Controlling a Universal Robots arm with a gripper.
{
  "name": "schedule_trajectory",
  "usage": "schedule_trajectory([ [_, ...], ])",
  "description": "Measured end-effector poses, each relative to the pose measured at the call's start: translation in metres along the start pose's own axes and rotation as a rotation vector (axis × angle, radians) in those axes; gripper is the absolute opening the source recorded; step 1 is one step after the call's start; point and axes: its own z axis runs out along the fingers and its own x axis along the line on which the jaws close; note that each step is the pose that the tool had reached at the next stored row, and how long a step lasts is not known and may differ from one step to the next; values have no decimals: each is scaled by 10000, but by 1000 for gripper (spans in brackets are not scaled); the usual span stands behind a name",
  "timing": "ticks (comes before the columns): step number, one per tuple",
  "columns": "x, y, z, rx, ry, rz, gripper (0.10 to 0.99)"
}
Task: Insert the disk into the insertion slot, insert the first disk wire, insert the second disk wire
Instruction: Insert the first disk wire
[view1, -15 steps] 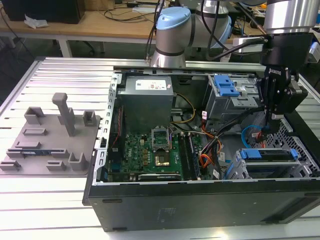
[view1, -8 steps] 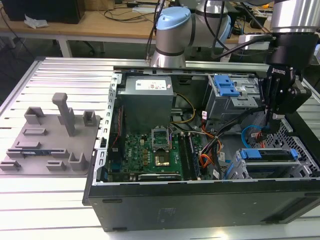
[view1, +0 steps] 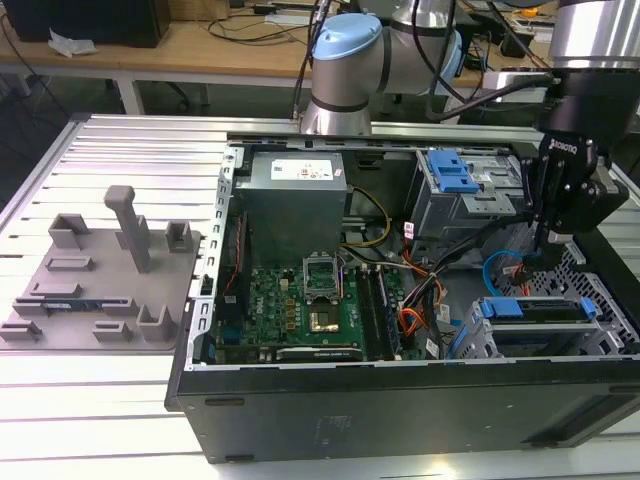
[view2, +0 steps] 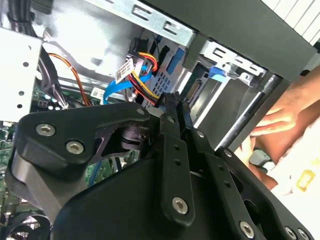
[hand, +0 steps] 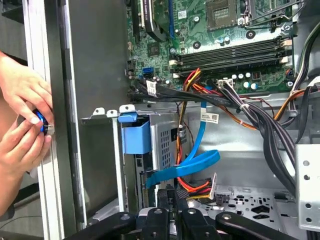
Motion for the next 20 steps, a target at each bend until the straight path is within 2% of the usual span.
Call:
schedule_trajectory([
  [3,30,-68,-20,-223,9,-99,165],
  [4,35,-81,-18,-274,-20,-121,165],
  [6,61,-90,-7,-313,-261,-123,165],
  [8,81,-93,0,-328,-340,-124,165],
  [10,120,-109,0,-430,-379,-165,165],
  [11,145,-136,-4,-601,-369,-236,165],
  [12,160,-164,0,-718,-384,-287,165],
  [14,182,-182,10,-743,-651,-296,165],
  [15,197,-188,17,-754,-872,-301,165],
  [17,230,-198,26,-760,-985,-305,165],
  [19,305,-253,51,-770,-1031,-308,165],
  [20,325,-258,59,-772,-1063,-308,165],
])
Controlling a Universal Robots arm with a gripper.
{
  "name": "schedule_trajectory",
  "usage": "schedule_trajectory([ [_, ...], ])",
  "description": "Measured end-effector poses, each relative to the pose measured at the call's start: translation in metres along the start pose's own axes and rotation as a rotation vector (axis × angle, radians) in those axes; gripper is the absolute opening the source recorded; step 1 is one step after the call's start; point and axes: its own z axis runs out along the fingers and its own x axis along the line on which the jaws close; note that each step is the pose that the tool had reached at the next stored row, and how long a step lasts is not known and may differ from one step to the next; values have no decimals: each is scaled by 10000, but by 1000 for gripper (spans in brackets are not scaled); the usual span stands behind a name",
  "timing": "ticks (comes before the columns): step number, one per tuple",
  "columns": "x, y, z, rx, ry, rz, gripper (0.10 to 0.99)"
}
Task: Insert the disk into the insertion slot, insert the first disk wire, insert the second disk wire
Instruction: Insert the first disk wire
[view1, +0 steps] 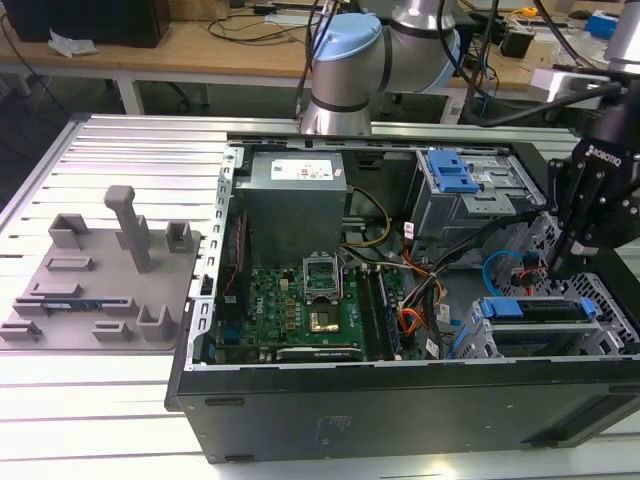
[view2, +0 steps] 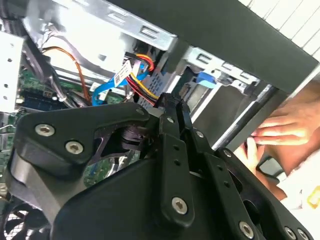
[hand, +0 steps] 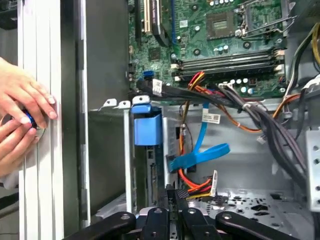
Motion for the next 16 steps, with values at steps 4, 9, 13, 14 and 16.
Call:
schedule_trajectory([
  [4,54,-4,18,-30,-746,-36,165],
  [9,128,-8,42,-49,-1243,-66,165],
  [13,153,-8,49,-32,-1287,-63,165],
  [14,165,-8,53,-26,-1372,-66,165],
  [16,200,-11,64,-19,-1568,-75,165],
])
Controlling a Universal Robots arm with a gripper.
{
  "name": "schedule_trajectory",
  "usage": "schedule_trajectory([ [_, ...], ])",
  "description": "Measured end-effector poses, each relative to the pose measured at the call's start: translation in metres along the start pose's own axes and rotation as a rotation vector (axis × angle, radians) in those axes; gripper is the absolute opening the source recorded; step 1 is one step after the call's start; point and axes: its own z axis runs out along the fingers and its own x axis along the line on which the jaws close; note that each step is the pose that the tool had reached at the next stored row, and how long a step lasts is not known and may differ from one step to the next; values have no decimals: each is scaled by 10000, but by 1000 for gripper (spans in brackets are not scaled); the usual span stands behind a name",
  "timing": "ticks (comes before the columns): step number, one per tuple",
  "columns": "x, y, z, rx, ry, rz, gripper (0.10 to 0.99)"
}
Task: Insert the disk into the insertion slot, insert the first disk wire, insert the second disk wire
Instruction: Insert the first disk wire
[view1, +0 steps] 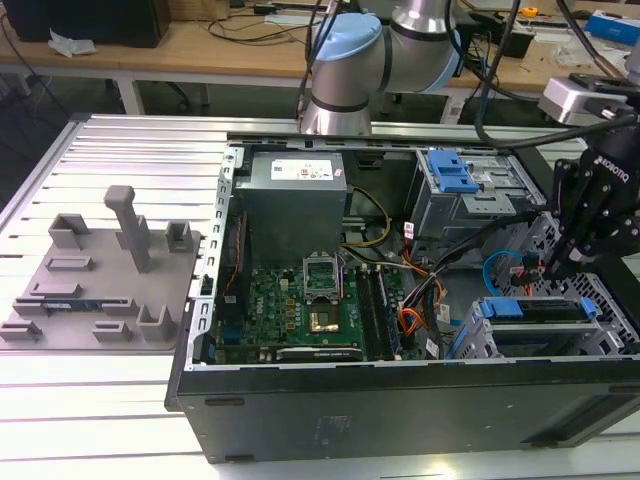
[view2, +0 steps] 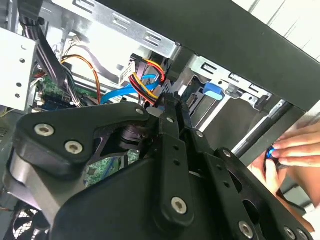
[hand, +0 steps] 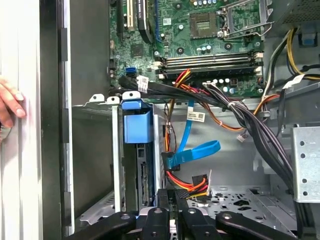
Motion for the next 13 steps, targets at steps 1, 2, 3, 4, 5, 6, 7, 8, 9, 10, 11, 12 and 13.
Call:
schedule_trajectory([
  [1,20,-1,3,4,-150,-7,165],
  [2,38,-2,5,3,-235,-13,165],
  [3,43,-3,7,1,-273,-16,165],
  [4,42,-3,7,1,-276,-17,165],
  [5,43,-2,7,1,-277,-15,165],
  [6,43,-2,7,1,-277,-14,165],
  [7,43,-2,7,1,-277,-15,165],
  [8,43,-2,7,1,-279,-15,165],
  [9,43,-2,7,1,-280,-15,165],
  [10,47,-2,7,1,-278,-15,165],
  [11,60,1,9,4,-280,-12,165],
  [12,71,2,11,23,-280,-11,165],
  [13,75,5,12,53,-282,-7,165],
])
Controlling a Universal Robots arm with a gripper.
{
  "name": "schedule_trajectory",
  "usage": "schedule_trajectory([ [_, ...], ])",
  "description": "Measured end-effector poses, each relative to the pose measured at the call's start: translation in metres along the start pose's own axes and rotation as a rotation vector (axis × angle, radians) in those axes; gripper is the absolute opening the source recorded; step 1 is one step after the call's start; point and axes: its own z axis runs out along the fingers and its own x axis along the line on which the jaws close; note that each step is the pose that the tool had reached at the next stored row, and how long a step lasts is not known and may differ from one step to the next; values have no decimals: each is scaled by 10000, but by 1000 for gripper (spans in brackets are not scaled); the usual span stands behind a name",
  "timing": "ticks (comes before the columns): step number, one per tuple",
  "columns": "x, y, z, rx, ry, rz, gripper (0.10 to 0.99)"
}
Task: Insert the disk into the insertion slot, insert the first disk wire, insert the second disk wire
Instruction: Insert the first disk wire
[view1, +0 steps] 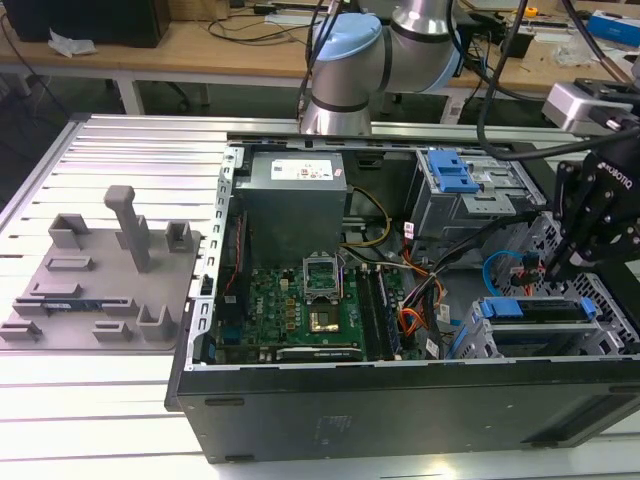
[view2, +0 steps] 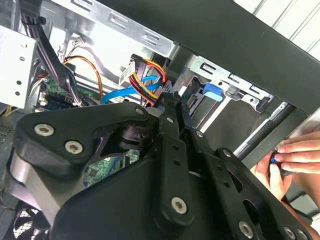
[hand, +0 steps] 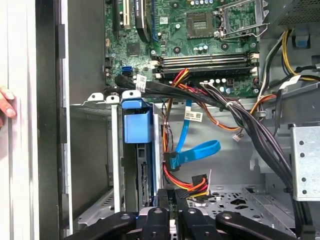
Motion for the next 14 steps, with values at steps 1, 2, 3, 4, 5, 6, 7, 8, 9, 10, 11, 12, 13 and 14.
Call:
schedule_trajectory([
  [1,2,5,1,52,-4,5,165],
  [2,3,17,2,154,-11,18,165],
  [3,4,27,2,192,-11,23,165],
  [4,9,38,3,215,-13,27,165],
  [5,14,43,4,220,-15,27,165],
  [6,18,42,4,220,-18,25,165],
  [7,18,42,4,220,-18,25,165],
  [8,18,43,5,220,-18,25,165],
  [9,19,43,5,220,-19,26,165],
  [10,23,43,5,221,-17,27,165],
  [11,32,42,6,220,-17,28,165],
  [12,44,42,8,217,-19,31,165],
  [13,61,41,10,211,-19,48,165],
  [14,67,41,11,205,-20,77,165],
])
